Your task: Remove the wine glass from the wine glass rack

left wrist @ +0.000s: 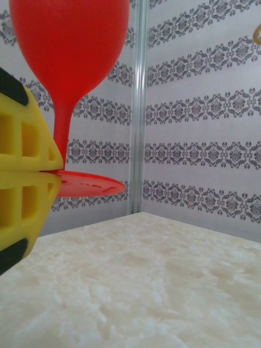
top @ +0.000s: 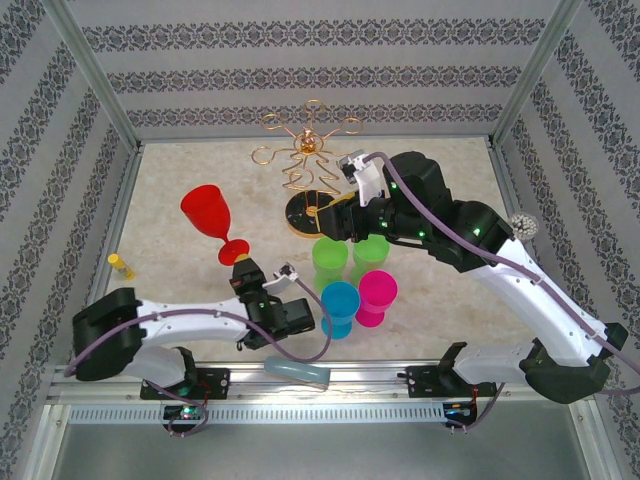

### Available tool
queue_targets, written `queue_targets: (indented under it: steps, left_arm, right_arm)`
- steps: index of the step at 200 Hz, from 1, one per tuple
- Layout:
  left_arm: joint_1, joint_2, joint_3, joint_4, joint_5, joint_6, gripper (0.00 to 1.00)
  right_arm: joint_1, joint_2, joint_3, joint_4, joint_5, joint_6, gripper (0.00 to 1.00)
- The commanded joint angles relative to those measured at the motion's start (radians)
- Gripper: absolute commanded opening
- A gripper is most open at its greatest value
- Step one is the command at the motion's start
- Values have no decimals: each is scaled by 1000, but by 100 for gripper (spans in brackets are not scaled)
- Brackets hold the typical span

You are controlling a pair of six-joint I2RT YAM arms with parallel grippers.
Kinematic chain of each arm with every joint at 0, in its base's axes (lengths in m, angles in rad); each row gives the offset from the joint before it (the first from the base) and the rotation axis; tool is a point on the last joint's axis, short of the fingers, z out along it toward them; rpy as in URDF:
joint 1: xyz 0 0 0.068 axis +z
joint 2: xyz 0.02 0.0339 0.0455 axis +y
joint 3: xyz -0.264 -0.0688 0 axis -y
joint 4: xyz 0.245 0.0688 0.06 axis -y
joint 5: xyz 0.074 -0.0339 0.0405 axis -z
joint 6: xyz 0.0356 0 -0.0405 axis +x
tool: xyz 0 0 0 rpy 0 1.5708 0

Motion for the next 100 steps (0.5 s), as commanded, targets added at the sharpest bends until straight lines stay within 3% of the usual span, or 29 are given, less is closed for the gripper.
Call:
queue_targets:
  steps: [1, 37, 100]
  left_arm:
    - [-18, -95, -52, 268, -33, 256, 0]
    - [-40, -133, -128, 518, -48, 477, 0]
    - [-49, -136, -163, 489, -1, 476, 0]
  right_arm:
    - [-10, 11, 16, 8, -31, -7, 47]
    - [-6, 72, 77, -19, -49, -20, 46]
    - [8, 164, 191, -31, -85, -31, 47]
